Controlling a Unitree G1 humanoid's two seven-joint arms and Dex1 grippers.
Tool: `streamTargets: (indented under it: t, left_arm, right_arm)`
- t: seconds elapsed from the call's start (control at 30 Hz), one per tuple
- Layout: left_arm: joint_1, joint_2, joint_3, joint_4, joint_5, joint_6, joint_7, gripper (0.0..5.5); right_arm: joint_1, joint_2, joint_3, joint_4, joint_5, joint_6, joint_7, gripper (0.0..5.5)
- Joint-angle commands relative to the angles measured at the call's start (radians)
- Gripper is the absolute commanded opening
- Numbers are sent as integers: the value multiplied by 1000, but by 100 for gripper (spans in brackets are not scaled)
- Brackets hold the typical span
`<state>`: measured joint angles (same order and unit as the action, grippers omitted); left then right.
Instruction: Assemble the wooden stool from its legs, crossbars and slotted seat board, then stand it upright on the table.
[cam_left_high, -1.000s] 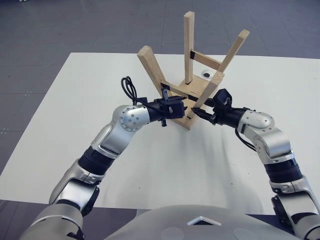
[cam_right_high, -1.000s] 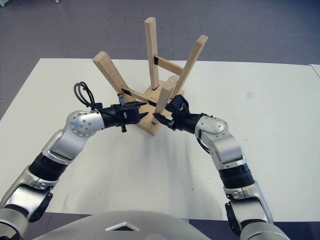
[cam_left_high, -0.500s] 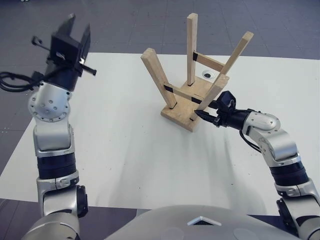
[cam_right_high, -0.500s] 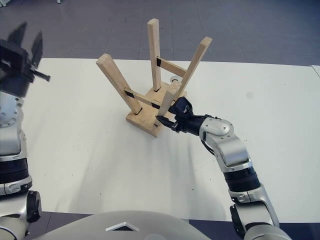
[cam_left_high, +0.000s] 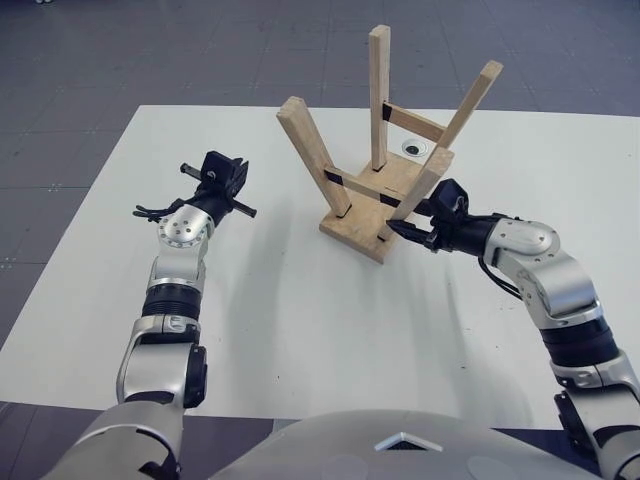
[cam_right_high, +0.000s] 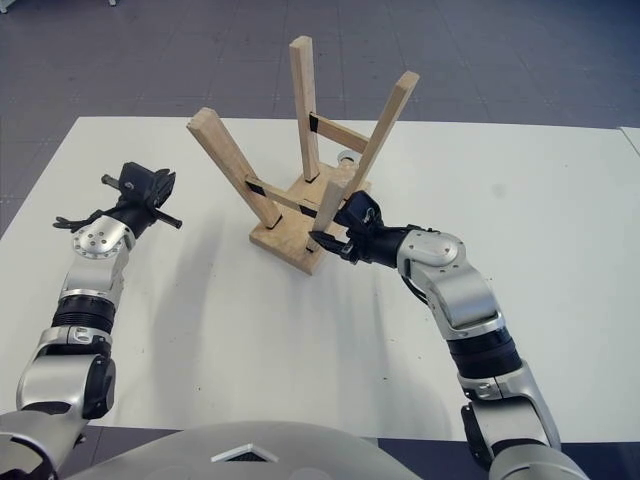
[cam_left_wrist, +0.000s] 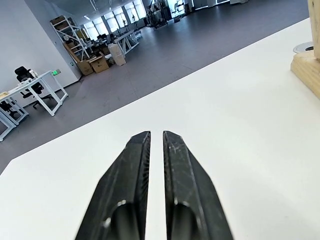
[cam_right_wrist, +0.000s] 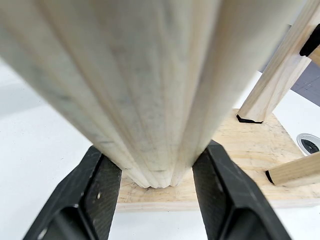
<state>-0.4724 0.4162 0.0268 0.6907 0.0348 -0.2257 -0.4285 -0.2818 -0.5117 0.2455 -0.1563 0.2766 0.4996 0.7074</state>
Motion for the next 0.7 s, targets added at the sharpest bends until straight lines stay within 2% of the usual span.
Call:
streamTargets:
  t: [0.03, 0.13, 0.23, 0.4, 0.57, 0.7]
  left_arm:
    - [-42, -30, -152, -188, 89, -57, -83, 46]
    - [22, -12, -289, -654, 43, -136, -234, 46]
    - [102, 51, -320, -847, 16, -128, -290, 46]
    - [247, 154, -211, -634, 49, -39, -219, 46]
    - [286, 137, -133, -522, 50, 66, -122, 46]
    - [318, 119, -118, -531, 44, 133, -92, 46]
  right_arm:
    - [64, -17, 51, 25, -14, 81, 32, 203]
    - [61, -25, 59, 19, -17, 87, 39, 203]
    - [78, -25, 53, 6, -15, 92, 33, 203]
    - [76, -55, 76, 16, -38, 28, 105, 203]
    - [7, -111, 137, 136, -170, -220, 181, 202]
    - [32, -121, 147, 179, -184, -310, 200, 202]
